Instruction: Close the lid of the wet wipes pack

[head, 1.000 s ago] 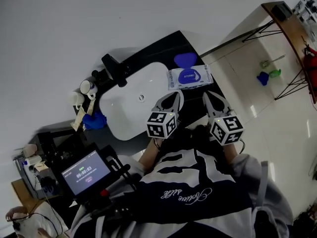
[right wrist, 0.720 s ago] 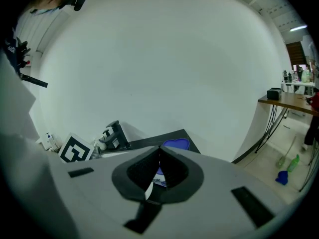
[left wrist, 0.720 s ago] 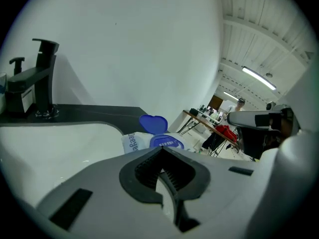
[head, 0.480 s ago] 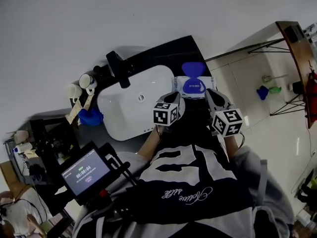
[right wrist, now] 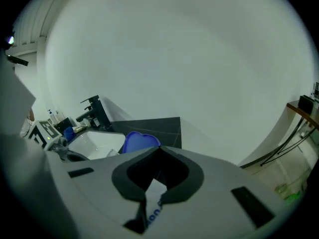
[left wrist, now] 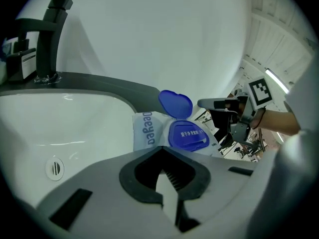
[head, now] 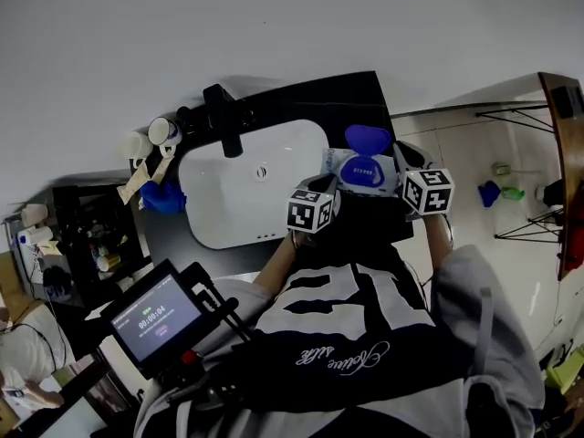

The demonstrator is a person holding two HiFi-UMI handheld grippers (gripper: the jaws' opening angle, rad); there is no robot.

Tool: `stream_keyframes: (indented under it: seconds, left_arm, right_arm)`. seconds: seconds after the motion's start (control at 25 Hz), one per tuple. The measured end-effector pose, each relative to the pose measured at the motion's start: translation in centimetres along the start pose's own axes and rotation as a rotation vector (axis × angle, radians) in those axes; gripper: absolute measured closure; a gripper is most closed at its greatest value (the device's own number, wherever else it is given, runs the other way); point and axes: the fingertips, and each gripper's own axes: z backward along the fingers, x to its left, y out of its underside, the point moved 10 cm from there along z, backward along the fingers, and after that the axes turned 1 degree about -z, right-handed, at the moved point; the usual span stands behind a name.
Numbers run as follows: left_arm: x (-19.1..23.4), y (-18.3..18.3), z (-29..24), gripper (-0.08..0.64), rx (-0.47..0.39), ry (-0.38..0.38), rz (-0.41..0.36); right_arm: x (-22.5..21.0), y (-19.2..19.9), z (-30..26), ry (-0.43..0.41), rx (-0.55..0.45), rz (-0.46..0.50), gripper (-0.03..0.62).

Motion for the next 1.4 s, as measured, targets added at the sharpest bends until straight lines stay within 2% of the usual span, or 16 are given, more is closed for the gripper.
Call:
stream_keyframes:
  seconds: [0.2, 0.56, 0.68, 0.92, 1.2, 1.4]
  left_arm:
    - [-0.8, -0.3, 0.0, 0.561, 0.015, -0.017, -0.009]
    - [-0.8, -0.3, 0.1, 0.561, 0.016, -0.037, 0.025]
    - [-0.8, -0.4, 0.1, 0.561, 0.014, -0.043, 0.034]
    - [-0.8, -0.4, 0.4, 0.561, 0.016, -0.063, 0.022]
    - [0.0, -0.3, 1.5, 0.561, -0.019, -0.077, 0.020]
    - [1.0, -0.2, 2.7, 0.561, -0.054, -0.100, 0.035]
  right_arm:
    - [-2.6, -0.2, -2.3, -0.034, 0.079, 0.044, 0.594]
    - [-2.5, -1.4, -2.7, -0.270, 0.069, 0.043, 0.594]
    - [-1.4, -1.2, -1.4, -0.315, 0.085, 0.072, 0.594]
    - [2.3, 0.9, 0.3, -0.352, 0.150, 0.218, 0.594]
    - [6.2, 3.4, -0.8, -0.379, 0.229, 0.331, 0.594]
    - [7.6, 4.4, -2.4, -0.317, 0.269, 0.351, 0.594]
